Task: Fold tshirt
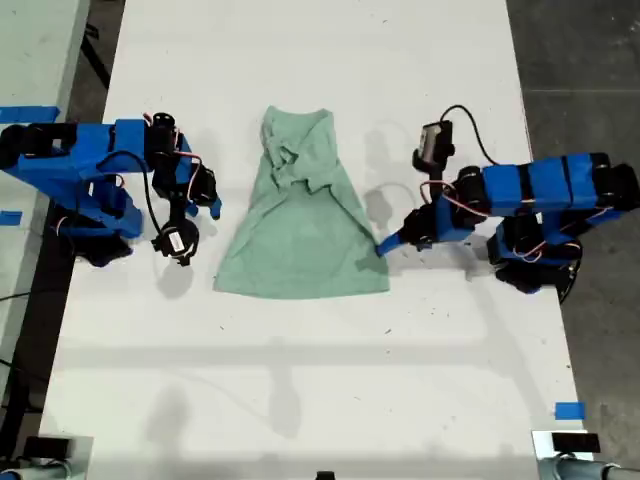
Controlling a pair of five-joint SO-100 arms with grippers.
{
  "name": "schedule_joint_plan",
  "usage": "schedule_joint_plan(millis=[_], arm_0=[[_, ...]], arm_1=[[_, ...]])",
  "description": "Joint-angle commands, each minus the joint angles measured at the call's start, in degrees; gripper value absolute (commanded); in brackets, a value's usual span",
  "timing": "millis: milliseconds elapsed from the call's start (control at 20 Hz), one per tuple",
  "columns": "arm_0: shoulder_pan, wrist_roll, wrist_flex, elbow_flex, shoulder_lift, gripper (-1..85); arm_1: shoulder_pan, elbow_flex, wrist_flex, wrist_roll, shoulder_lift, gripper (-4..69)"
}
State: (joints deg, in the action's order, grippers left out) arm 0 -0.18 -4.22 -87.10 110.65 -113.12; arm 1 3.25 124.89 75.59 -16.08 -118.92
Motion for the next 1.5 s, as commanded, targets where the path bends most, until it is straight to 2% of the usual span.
schedule_joint_plan(millis=[0,200,300,400,550,700,750,800,950,1100,1150,1450], arm_0=[[1.58,0.79,0.7,-0.18,-2.29,9.3],[2.2,1.76,1.32,-0.09,-2.37,8.9],[2.37,1.85,2.11,0.26,-2.29,8.4],[2.37,1.85,2.37,0.44,-2.2,7.9],[2.37,1.93,2.46,0.62,-2.29,7.4],[2.46,1.93,2.46,0.62,-2.29,6.9],[2.55,1.93,2.46,0.62,-2.29,6.8],[2.64,1.93,2.46,0.62,-2.29,6.3],[2.72,1.93,2.37,0.62,-2.29,6.3],[2.37,1.93,2.81,0.62,-2.29,6.3],[2.37,1.93,2.81,0.62,-2.29,6.3],[2.72,1.93,3.25,0.62,-2.02,6.1]], arm_1=[[-0.53,-3.6,-6.68,-1.49,7.03,33.5],[0.53,0.09,-16.61,-1.93,16.17,30.5],[0.53,-0.53,-19.51,-1.67,21.53,27.4],[0.44,-1.93,-21.71,-1.76,26.54,18.2],[0.53,-5.98,-18.98,-2.29,31.03,-0.5],[-0.09,-6.68,-17.75,-2.11,31.29,-1.1],[-0.35,-7.65,-15.64,-1.85,31.29,-1.1],[-0.79,-9.05,-12.39,-1.76,31.11,-1.1],[-4.22,-20.39,3.69,-3.52,30.59,-1.2],[-6.42,-37.97,9.14,-4.57,34.45,-1.2],[-6.33,-42.8,9.14,-3.78,36.12,-1.2],[-5.71,-63.19,-1.14,-0.79,55.28,-1.2]])
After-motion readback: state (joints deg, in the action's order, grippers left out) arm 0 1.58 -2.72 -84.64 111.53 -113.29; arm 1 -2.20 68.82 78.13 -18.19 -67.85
